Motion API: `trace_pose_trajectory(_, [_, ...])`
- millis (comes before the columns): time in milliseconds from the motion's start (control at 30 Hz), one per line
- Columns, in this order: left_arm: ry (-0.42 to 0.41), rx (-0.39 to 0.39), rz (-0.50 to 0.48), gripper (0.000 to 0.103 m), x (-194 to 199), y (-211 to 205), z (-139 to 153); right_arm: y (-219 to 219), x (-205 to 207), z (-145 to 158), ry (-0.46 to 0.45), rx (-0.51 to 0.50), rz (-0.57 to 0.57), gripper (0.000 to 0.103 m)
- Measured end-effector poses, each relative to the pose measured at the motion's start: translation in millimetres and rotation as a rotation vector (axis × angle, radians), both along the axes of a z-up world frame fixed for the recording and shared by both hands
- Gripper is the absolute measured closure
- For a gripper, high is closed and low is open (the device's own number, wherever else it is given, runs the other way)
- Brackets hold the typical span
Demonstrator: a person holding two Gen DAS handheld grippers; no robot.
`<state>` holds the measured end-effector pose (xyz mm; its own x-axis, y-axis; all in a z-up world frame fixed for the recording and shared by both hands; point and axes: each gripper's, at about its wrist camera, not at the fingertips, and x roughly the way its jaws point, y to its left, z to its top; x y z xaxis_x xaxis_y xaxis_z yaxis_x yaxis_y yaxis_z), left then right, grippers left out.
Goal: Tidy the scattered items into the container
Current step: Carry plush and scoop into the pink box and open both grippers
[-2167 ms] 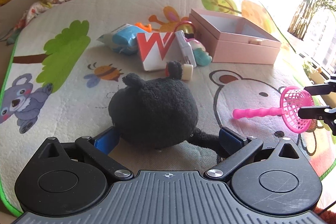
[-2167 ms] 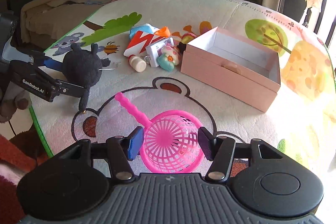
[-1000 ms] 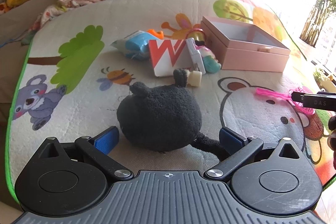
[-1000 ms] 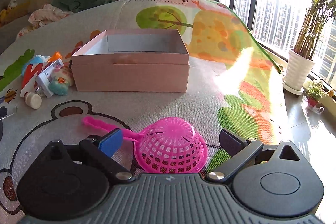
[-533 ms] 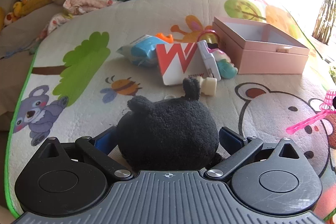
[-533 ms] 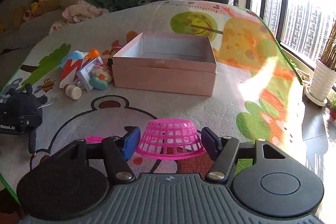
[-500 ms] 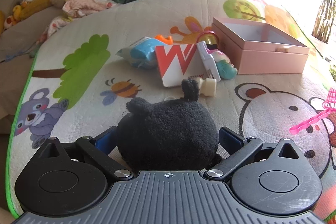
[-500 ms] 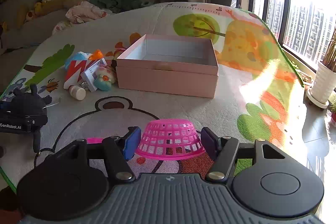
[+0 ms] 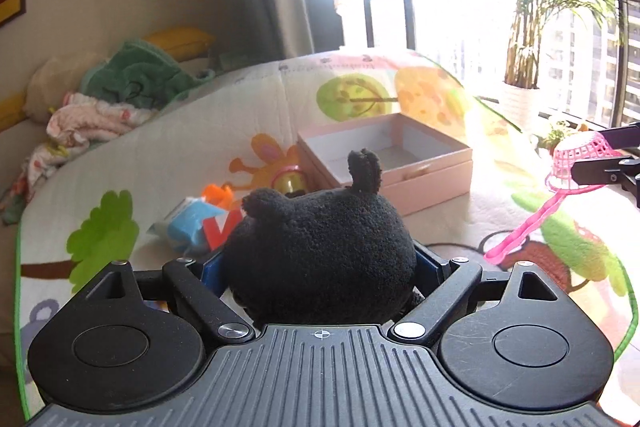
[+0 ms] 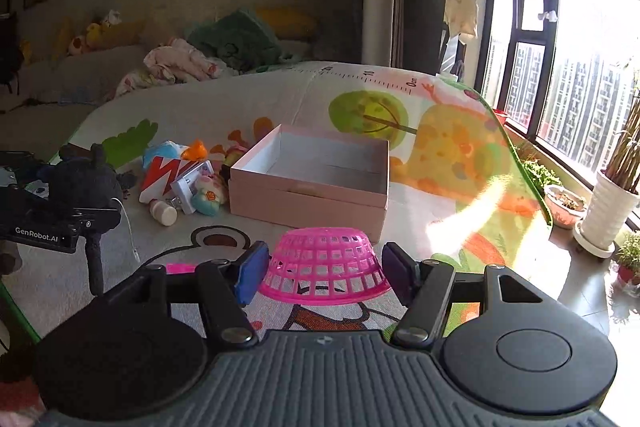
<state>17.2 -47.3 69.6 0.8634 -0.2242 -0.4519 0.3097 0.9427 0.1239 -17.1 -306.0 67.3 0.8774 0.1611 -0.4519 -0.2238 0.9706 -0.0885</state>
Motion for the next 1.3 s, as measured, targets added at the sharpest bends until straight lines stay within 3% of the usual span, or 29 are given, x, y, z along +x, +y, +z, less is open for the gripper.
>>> trace_pose_trajectory(233, [-0.147,-0.014,-0.122,0.011,46.6,-45.8,63.1,-18.4,3.2,59.4,-0.229,0.002,-0.05,0.04])
trace_pose_trajectory(333, [-0.182,-0.006,-0.141,0.011,76.6,-64.2,68.9,-25.7,24.7,78.4,-0.301,0.039,-0.077,0.04])
trace_pose_trajectory(467, [-0.152,-0.037,-0.154,0.011,121.8,-78.6,61.1,-30.1,73.2,91.4,-0.319,0.099,-0.103,0.04])
trace_pose_trajectory(633, [-0.09,-0.046,-0.156,0.011,190.4,-91.7,36.6,-40.6,156.4,86.6,-0.229,0.204,-0.133,0.04])
trace_pose_trajectory(867, [0.083,-0.103,-0.203,0.007,246.1,-83.0,-16.1,-35.9,251.8,41.7,-0.076,0.28,-0.179,0.04])
trace_pose_trajectory(1067, [0.066,-0.046,-0.196,0.003,218.9,-65.8,-25.1,-26.9,291.8,-1.9,0.039,0.282,-0.181,0.04])
trace_pose_trajectory(1200, [0.076,-0.049,-0.196,0.002,189.5,-50.8,-27.4,-13.2,310.2,-20.7,0.072,0.279,-0.176,0.039])
trace_pose_trajectory(1300, [0.093,-0.053,-0.172,0.001,163.9,-32.9,-33.2,-3.2,315.1,-29.1,0.083,0.263,-0.194,0.028])
